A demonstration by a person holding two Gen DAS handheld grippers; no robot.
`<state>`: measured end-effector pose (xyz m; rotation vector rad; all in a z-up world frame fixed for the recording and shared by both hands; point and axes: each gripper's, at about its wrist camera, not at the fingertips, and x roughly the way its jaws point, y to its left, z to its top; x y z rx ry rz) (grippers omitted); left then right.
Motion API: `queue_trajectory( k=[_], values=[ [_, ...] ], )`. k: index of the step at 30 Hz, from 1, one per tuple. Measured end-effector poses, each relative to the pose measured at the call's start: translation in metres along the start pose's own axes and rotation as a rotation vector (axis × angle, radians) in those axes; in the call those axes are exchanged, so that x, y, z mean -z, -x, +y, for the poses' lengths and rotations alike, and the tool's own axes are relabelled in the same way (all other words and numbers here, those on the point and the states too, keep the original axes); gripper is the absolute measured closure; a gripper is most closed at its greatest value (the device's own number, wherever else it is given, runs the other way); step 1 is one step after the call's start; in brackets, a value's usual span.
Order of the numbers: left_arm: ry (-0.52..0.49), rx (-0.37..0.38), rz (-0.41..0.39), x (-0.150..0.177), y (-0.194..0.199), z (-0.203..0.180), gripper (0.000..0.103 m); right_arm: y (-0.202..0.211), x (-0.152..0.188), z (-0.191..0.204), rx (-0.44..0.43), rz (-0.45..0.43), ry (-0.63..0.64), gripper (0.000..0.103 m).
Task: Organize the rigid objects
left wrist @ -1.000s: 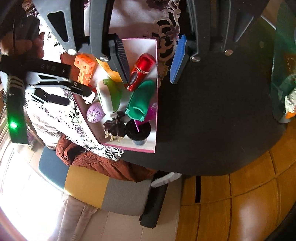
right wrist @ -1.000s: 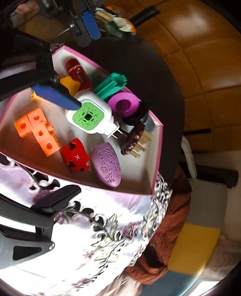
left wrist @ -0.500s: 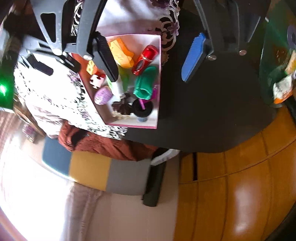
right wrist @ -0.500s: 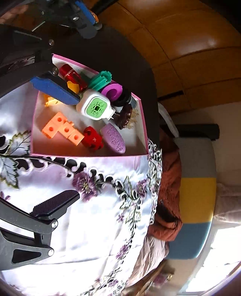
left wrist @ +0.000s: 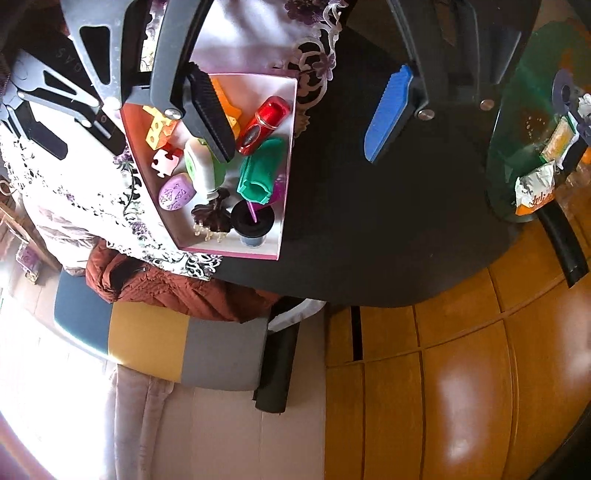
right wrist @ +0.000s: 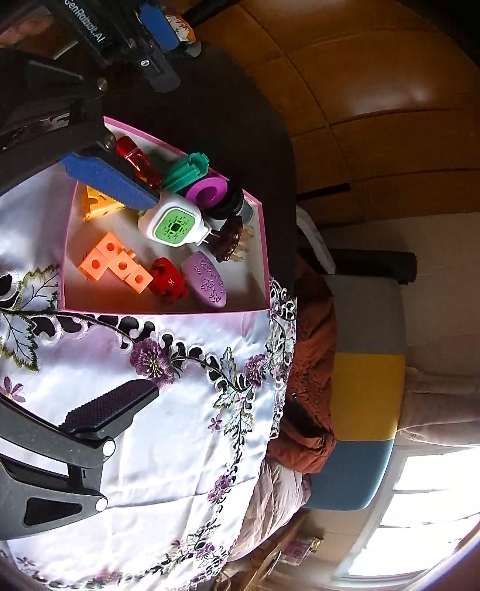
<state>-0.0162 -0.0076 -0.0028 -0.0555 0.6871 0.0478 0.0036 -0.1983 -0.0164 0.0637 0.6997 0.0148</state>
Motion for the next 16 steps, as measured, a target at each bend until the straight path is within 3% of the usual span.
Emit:
queue_trajectory(
  k=[6, 9, 16],
  values=[
    [0.000, 0.019, 0.000, -0.0006, 0.0010, 0.0007, 0.030, -0.0003, 0.0005, 0.0025, 0.001, 0.002, 0.005, 0.009],
    [-0.012, 0.004, -0.029, 0.0000, 0.0027, 0.0008, 0.041, -0.0012, 0.0015, 0.0043, 0.001, 0.005, 0.011, 0.008],
    [-0.022, 0.003, -0.075, -0.0023, 0.0078, 0.0018, 0.044, -0.0054, 0.0044, 0.0065, 0.001, 0.018, 0.017, 0.008]
  ],
)
